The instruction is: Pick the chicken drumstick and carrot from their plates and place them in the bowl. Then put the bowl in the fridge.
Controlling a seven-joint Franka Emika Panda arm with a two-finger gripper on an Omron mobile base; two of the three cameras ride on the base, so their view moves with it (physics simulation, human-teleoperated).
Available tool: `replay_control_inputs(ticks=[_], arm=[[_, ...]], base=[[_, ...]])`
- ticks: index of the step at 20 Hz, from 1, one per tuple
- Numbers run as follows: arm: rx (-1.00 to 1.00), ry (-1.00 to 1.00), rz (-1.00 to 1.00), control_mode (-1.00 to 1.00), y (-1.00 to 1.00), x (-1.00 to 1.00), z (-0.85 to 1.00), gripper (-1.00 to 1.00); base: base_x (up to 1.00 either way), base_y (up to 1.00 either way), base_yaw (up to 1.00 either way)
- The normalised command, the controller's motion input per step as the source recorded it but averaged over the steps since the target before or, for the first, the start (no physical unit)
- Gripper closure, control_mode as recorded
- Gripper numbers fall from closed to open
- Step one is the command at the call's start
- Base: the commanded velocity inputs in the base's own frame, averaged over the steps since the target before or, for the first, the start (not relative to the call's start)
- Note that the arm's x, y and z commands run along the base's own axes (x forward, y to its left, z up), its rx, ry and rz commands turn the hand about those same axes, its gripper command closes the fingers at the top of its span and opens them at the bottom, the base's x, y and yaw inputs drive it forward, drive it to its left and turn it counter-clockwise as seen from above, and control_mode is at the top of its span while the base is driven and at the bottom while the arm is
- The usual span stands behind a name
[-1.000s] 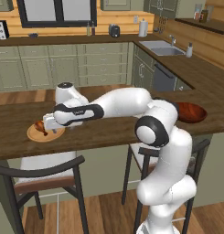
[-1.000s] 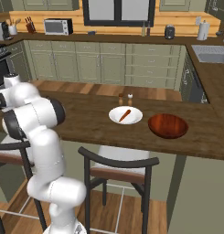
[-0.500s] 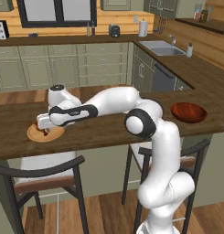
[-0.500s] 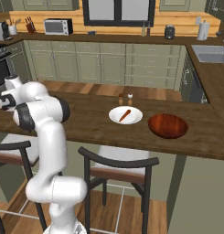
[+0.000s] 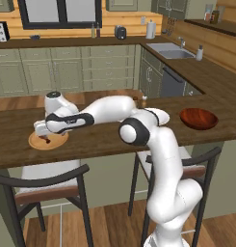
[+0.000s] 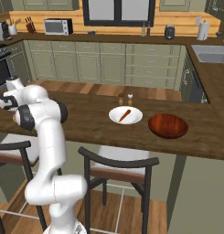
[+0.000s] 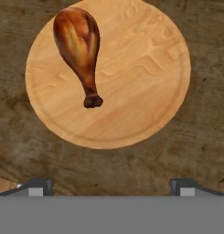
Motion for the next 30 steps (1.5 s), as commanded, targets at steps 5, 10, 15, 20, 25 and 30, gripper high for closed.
replay_control_inputs(ticks=[5, 10, 15, 20, 25, 30], arm=[[0.00, 0.00, 0.00, -1.00, 0.32, 0.47, -0.28, -1.00], [0.00, 0.00, 0.00, -1.00, 0.25, 0.38, -0.08, -1.00], [0.00, 0.01, 0.00, -1.00, 0.06, 0.19, -0.32, -1.00], [0.00, 0.00, 0.00, -1.00, 0.02, 0.00, -0.35, -1.00], [0.00, 0.00, 0.00, -1.00, 0.06, 0.00, -0.19, -1.00], [0.00, 0.00, 0.00, -1.00, 0.01, 0.09, -0.16, -1.00]], base=[[0.00, 0.00, 0.00], [0.00, 0.00, 0.00], [0.00, 0.00, 0.00], [0.00, 0.00, 0.00], [0.00, 0.00, 0.00], [0.00, 0.00, 0.00]])
